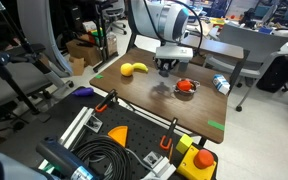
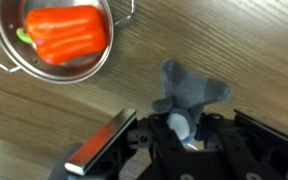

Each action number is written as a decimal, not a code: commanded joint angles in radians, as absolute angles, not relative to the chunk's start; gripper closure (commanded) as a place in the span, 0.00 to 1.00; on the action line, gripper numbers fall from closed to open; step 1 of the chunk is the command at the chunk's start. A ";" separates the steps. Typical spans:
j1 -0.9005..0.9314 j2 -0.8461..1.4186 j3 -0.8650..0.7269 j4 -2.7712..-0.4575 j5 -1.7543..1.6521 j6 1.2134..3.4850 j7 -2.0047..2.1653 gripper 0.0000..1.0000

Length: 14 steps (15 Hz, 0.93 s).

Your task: Move the grey toy backwards

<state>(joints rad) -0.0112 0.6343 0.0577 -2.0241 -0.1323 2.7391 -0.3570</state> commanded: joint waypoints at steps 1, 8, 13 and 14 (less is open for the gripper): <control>-0.088 0.620 0.155 -1.970 -0.087 2.767 -0.410 0.97; -0.119 0.785 0.257 -1.677 -0.014 2.746 -0.449 0.97; -0.159 0.979 0.308 -1.533 -0.023 2.930 -0.513 0.97; -0.165 1.008 0.306 -1.533 -0.038 2.960 -0.514 0.97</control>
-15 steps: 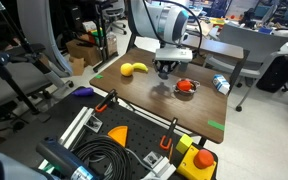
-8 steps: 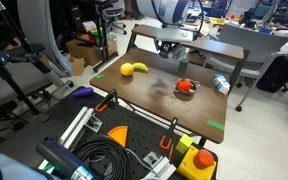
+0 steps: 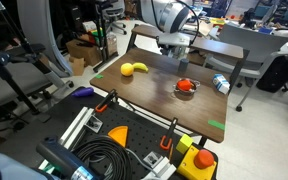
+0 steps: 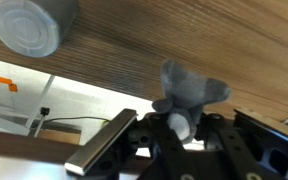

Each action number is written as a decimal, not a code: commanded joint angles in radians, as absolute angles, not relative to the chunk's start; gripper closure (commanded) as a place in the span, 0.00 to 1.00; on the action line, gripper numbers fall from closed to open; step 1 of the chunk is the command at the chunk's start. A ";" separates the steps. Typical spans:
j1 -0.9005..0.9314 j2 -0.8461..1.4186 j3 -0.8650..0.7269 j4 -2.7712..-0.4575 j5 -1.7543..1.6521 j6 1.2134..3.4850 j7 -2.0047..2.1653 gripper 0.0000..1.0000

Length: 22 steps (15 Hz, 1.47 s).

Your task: Move the grey toy backwards

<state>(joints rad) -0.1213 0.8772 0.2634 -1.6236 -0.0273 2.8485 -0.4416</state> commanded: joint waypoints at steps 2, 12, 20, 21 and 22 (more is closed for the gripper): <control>-0.194 1.053 0.317 -1.552 -0.073 3.035 -0.533 0.97; -0.231 1.069 0.273 -1.668 -0.237 3.169 -0.460 0.97; -0.239 0.997 0.264 -1.783 -0.298 3.226 -0.418 0.56; -0.245 0.984 0.266 -1.807 -0.304 3.238 -0.418 0.49; -0.253 0.969 0.270 -1.836 -0.311 3.253 -0.417 0.43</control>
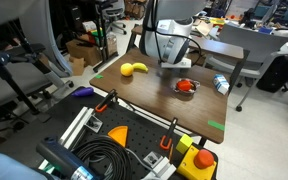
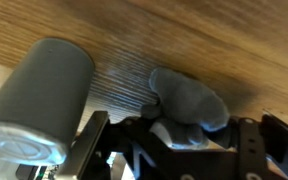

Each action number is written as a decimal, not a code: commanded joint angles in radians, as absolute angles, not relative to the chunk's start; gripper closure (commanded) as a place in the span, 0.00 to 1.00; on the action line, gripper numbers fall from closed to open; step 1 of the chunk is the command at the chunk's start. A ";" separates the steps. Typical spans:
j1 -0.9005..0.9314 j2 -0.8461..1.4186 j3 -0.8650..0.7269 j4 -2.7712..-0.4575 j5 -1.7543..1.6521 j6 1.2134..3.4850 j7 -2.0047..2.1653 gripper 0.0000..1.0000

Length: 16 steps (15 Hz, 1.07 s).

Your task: Move the grey toy backwards

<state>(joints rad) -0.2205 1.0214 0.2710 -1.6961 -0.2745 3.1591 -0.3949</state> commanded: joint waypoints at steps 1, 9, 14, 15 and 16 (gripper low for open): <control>-0.263 0.957 0.276 -1.858 -0.322 3.263 -0.417 0.34; -0.278 0.850 0.231 -2.059 -0.433 3.413 -0.384 0.00; -0.264 0.736 0.157 -2.193 -0.467 3.464 -0.339 0.00; -0.262 0.715 0.145 -2.213 -0.469 3.472 -0.333 0.00; -0.251 0.690 0.125 -2.231 -0.460 3.476 -0.323 0.00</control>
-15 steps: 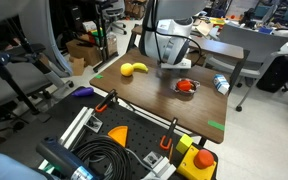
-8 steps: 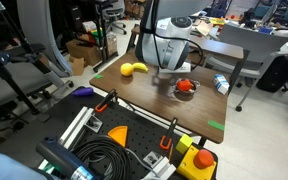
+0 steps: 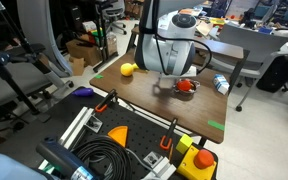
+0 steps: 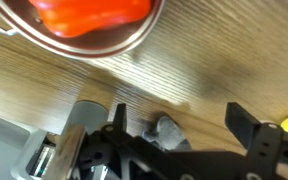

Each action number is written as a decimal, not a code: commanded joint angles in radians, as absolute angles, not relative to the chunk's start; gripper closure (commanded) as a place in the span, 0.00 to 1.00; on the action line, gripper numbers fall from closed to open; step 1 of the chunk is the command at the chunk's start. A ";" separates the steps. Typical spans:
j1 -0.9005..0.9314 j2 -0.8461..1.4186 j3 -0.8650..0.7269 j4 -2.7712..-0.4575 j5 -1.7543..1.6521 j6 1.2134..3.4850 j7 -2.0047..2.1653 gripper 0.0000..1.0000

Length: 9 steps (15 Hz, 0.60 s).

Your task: Move the grey toy backwards

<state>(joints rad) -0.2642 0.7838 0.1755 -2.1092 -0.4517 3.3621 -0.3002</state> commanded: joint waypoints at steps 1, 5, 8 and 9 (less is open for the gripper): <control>-0.244 0.666 0.111 -2.251 -0.456 3.482 -0.316 0.00; -0.030 0.509 -0.125 -2.338 -0.350 3.375 -0.253 0.00; -0.033 0.536 -0.133 -2.293 -0.310 3.344 -0.276 0.00; 0.004 0.512 -0.168 -2.304 -0.293 3.330 -0.274 0.00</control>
